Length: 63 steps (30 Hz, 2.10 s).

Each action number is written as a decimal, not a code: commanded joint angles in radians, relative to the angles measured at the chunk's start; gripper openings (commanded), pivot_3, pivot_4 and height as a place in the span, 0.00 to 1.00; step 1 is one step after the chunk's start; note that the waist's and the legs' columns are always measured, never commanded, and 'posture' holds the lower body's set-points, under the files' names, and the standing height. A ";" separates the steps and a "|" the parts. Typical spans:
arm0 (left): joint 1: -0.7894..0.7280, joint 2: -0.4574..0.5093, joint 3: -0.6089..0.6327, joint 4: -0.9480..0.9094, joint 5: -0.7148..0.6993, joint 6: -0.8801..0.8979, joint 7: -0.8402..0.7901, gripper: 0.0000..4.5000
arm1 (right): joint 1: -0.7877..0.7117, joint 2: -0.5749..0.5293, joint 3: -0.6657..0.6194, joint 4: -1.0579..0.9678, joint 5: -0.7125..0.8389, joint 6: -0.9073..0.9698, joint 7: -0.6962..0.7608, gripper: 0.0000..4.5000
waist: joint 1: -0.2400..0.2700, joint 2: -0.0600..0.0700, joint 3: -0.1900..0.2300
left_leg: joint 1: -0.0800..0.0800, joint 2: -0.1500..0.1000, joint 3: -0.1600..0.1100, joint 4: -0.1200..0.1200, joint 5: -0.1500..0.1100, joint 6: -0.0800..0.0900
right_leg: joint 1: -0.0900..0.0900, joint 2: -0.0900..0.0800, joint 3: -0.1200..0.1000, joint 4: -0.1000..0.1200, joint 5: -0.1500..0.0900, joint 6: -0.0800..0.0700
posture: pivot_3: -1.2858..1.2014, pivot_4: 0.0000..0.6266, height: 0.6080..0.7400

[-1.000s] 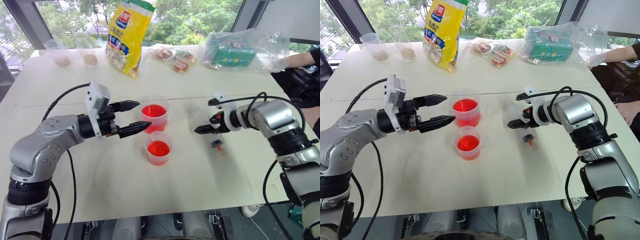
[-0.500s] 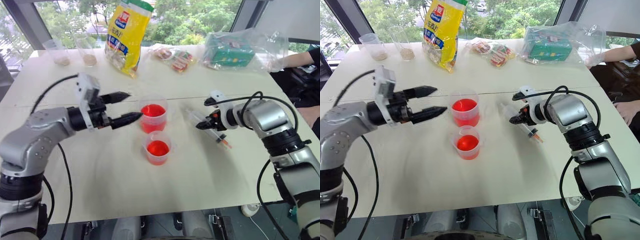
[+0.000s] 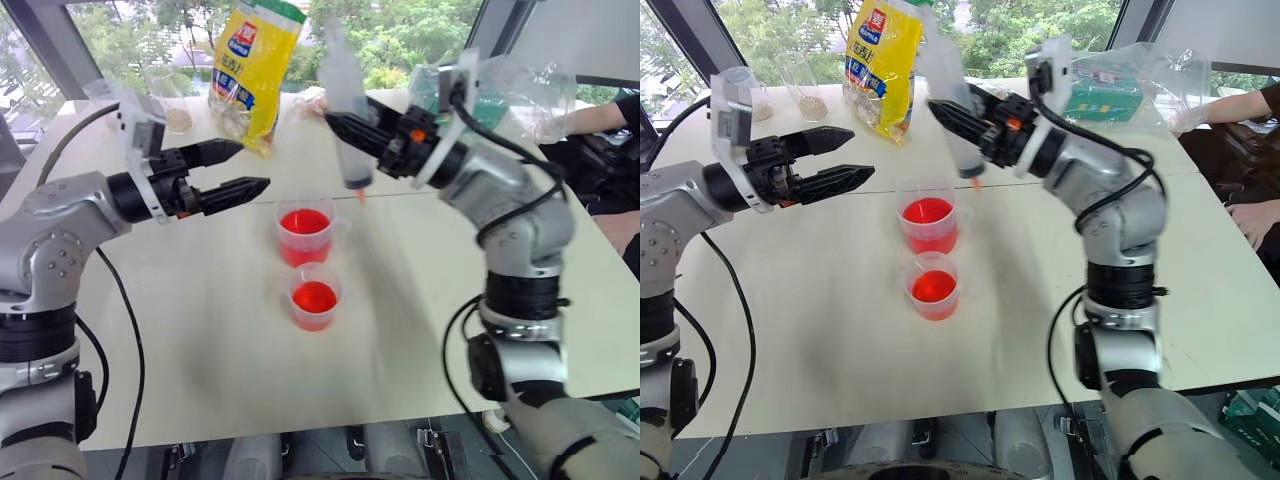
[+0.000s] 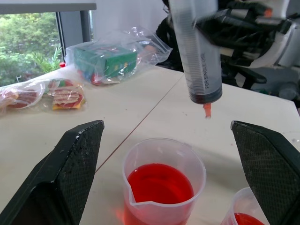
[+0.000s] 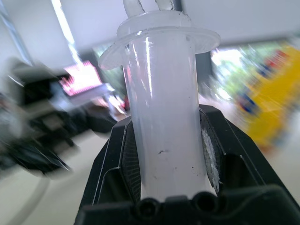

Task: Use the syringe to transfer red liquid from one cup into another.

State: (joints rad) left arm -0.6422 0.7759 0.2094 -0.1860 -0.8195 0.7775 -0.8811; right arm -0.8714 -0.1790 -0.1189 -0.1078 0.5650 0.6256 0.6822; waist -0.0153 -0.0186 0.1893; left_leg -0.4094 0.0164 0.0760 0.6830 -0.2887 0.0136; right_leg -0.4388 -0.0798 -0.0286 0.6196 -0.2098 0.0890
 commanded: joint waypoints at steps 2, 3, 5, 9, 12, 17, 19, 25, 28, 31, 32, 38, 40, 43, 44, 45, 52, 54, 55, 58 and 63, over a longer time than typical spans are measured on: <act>-0.043 0.017 0.011 -0.014 -0.007 0.006 -0.006 1.00 | 0.004 0.098 0.029 0.097 -0.036 -0.235 0.015 0.31 | 0.002 0.000 0.000 | 0.000 0.000 0.000 0.000 0.000 0.000 | 0.001 -0.001 0.000 0.000 0.000 0.000 | 0.52 0.24 1.00; -0.046 0.019 0.014 -0.019 -0.012 0.012 -0.005 1.00 | 0.010 0.116 0.037 0.138 -0.050 -0.281 0.020 0.31 | 0.001 0.000 0.000 | 0.000 -0.001 0.000 0.000 0.000 0.000 | 0.001 -0.001 0.000 0.000 0.000 0.000 | 0.52 0.24 1.00; -0.048 0.021 0.018 -0.030 -0.017 0.019 -0.001 1.00 | 0.033 0.141 0.060 0.211 -0.083 -0.370 0.044 0.31 | 0.001 0.000 0.000 | 0.000 -0.001 0.000 0.000 0.000 0.000 | 0.001 -0.001 0.000 0.000 0.000 0.000 | 0.52 0.24 1.00; -0.046 0.010 0.024 -0.058 -0.029 0.036 0.017 1.00 | 0.079 0.159 0.096 0.329 -0.141 -0.508 0.079 0.31 | -0.003 0.000 0.000 | 0.000 0.000 0.000 0.000 0.002 -0.003 | 0.000 -0.001 0.000 0.000 0.000 0.000 | 0.52 0.24 1.00; -0.048 0.003 0.027 -0.074 -0.045 0.049 0.031 1.00 | 0.102 0.161 0.111 0.389 -0.172 -0.578 0.092 0.31 | -0.005 0.000 0.000 | 0.000 0.000 0.000 0.000 0.002 -0.004 | 0.000 -0.001 0.000 0.000 0.000 0.000 | 0.52 0.24 1.00; -0.070 -0.021 0.011 -0.076 -0.059 0.053 0.047 1.00 | 0.152 0.156 0.138 0.441 -0.210 -0.636 0.114 0.31 | -0.004 0.000 0.000 | 0.001 0.000 -0.001 0.000 0.002 -0.004 | 0.000 -0.001 0.000 0.001 0.000 0.000 | 0.52 0.24 1.00; -0.076 -0.032 -0.002 -0.071 -0.052 0.050 0.049 1.00 | 0.164 0.153 0.147 0.443 -0.217 -0.644 0.120 0.31 | -0.004 0.000 0.000 | 0.001 0.000 -0.001 0.000 0.002 -0.004 | 0.000 -0.001 0.000 0.002 0.000 0.000 | 0.52 0.24 1.00; -0.100 -0.074 -0.050 -0.037 -0.005 0.022 0.044 1.00 | 0.199 0.144 0.179 0.428 -0.239 -0.654 0.132 0.31 | -0.006 0.000 0.000 | 0.002 0.000 -0.001 0.000 0.002 -0.004 | 0.001 0.000 0.000 0.004 0.000 0.000 | 0.52 0.24 1.00; -0.112 -0.095 -0.064 -0.016 0.008 0.012 0.040 1.00 | 0.205 0.142 0.186 0.421 -0.242 -0.656 0.133 0.31 | -0.006 0.000 0.000 | 0.003 0.000 -0.001 0.000 0.002 -0.004 | 0.001 0.000 0.001 0.007 0.000 0.000 | 0.52 0.24 1.00; -0.125 -0.119 -0.077 0.002 0.015 0.005 0.035 1.00 | 0.211 0.138 0.193 0.413 -0.244 -0.654 0.137 0.31 | -0.005 0.000 0.000 | 0.004 0.000 -0.001 0.000 0.002 -0.004 | 0.000 0.000 0.001 0.009 0.000 -0.001 | 0.52 0.24 1.00; -0.130 -0.127 -0.083 0.009 0.019 0.003 0.033 1.00 | 0.212 0.137 0.195 0.411 -0.244 -0.653 0.137 0.31 | -0.005 0.000 0.000 | 0.004 0.000 -0.001 0.000 0.002 -0.004 | 0.000 0.000 0.001 0.009 0.000 -0.001 | 0.52 0.24 1.00; -0.142 -0.165 -0.117 0.038 0.037 0.003 0.015 1.00 | 0.207 0.131 0.202 0.406 -0.243 -0.645 0.141 0.31 | -0.004 0.000 0.000 | 0.003 0.000 -0.001 0.000 0.003 -0.004 | 0.000 0.000 0.001 0.009 0.000 -0.001 | 0.52 0.24 1.00; -0.139 -0.170 -0.127 0.041 0.043 0.004 0.010 1.00 | 0.203 0.131 0.203 0.407 -0.243 -0.644 0.141 0.31 | -0.003 0.000 0.000 | 0.003 0.000 -0.001 0.000 0.003 -0.004 | 0.000 0.000 0.001 0.009 0.000 -0.001 | 0.52 0.24 1.00; -0.131 -0.175 -0.139 0.038 0.057 -0.002 0.008 1.00 | 0.200 0.132 0.202 0.405 -0.242 -0.640 0.139 0.31 | -0.003 0.000 0.000 | 0.003 0.000 -0.001 0.000 0.003 -0.004 | 0.000 0.000 0.001 0.009 0.000 -0.001 | 0.52 0.24 1.00; -0.130 -0.176 -0.139 0.037 0.059 -0.003 0.009 1.00 | 0.198 0.132 0.201 0.405 -0.242 -0.640 0.138 0.31 | -0.003 0.000 0.000 | 0.003 0.000 -0.001 0.000 0.003 -0.004 | 0.000 0.000 0.001 0.009 0.000 -0.001 | 0.52 0.24 1.00; -0.131 -0.177 -0.135 0.038 0.060 -0.004 0.012 1.00 | 0.196 0.133 0.199 0.406 -0.241 -0.639 0.135 0.31 | -0.003 0.000 0.000 | 0.003 0.000 -0.002 0.000 0.003 -0.004 | 0.000 0.000 0.001 0.009 0.000 -0.001 | 0.52 0.24 1.00; -0.135 -0.133 -0.076 0.034 0.053 0.009 0.030 1.00 | 0.184 0.134 0.183 0.411 -0.232 -0.629 0.122 0.31 | -0.004 0.000 0.000 | 0.003 0.000 -0.002 0.000 0.003 -0.004 | 0.000 0.000 0.001 0.009 0.000 -0.001 | 0.52 0.24 1.00; -0.125 -0.114 -0.056 0.020 0.035 0.025 0.029 1.00 | 0.180 0.134 0.180 0.411 -0.230 -0.627 0.119 0.31 | -0.005 0.000 0.000 | 0.003 0.000 -0.002 0.000 0.003 -0.004 | 0.000 0.000 0.001 0.009 0.000 -0.001 | 0.52 0.24 1.00; -0.122 -0.109 -0.051 0.014 0.026 0.034 0.030 1.00 | 0.178 0.133 0.179 0.412 -0.230 -0.626 0.119 0.31 | -0.005 0.000 0.000 | 0.003 0.000 -0.002 0.000 0.003 -0.004 | -0.001 0.000 0.001 0.009 0.000 -0.001 | 0.52 0.24 1.00; -0.100 -0.097 -0.054 -0.018 0.005 0.059 0.024 1.00 | 0.175 0.133 0.178 0.415 -0.230 -0.626 0.119 0.31 | -0.005 0.000 0.000 | 0.003 0.000 -0.002 0.000 0.003 -0.004 | -0.001 0.000 0.001 0.009 0.000 -0.001 | 0.52 0.24 1.00; -0.082 -0.101 -0.057 -0.041 -0.011 0.076 0.030 1.00 | 0.172 0.134 0.179 0.419 -0.231 -0.627 0.120 0.31 | -0.005 0.000 0.000 | 0.003 0.000 -0.002 0.000 0.003 -0.004 | -0.001 0.000 0.001 0.009 0.000 -0.001 | 0.52 0.24 1.00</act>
State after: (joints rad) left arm -0.7154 0.6677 0.1338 -0.1930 -0.8169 0.8511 -0.8487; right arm -0.6734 -0.0521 0.0680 0.3372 0.3201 0.0072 0.8003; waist -0.0201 -0.0184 0.1895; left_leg -0.4065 0.0163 0.0742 0.6833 -0.2861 0.0091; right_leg -0.4396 -0.0800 -0.0279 0.6288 -0.2102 0.0883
